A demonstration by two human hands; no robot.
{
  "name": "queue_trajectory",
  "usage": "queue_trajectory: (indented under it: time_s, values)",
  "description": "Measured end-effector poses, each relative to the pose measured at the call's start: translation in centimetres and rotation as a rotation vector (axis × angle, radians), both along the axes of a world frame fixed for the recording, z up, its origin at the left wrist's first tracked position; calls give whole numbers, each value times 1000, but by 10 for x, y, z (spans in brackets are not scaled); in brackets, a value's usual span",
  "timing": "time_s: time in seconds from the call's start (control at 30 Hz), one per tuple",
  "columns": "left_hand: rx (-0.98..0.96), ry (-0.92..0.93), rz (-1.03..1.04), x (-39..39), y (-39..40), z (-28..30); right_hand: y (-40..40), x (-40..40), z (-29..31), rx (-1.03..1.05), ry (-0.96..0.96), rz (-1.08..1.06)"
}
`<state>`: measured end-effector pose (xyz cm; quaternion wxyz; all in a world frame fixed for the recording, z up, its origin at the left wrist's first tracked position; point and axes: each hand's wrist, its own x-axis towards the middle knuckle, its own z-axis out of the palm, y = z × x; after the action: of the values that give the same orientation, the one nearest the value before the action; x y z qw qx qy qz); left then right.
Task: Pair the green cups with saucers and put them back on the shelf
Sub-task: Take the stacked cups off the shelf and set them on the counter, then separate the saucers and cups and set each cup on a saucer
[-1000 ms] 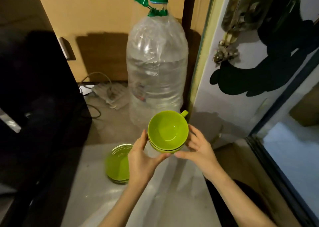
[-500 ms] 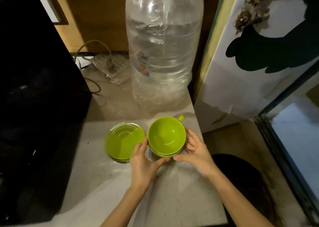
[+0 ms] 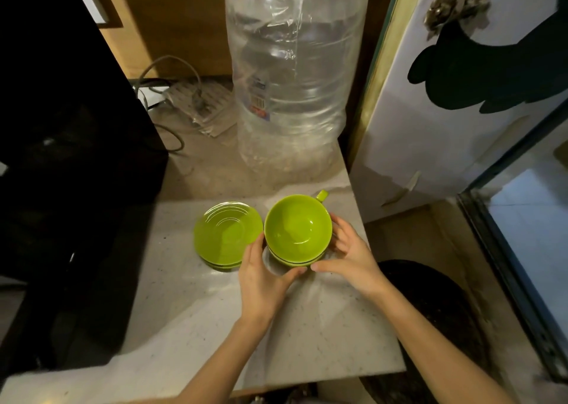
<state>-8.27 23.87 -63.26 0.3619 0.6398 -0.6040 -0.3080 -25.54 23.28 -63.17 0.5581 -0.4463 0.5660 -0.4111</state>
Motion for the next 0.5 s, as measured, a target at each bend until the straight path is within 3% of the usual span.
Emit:
queue_trajectory:
  time_s: [0.27,0.5]
  values:
    - [7,-41,-127,23,3,10,-8,-6,31,-5,235,51]
    - [10,-165,-65,80,-17,34,-45,29,96,-258,545,120]
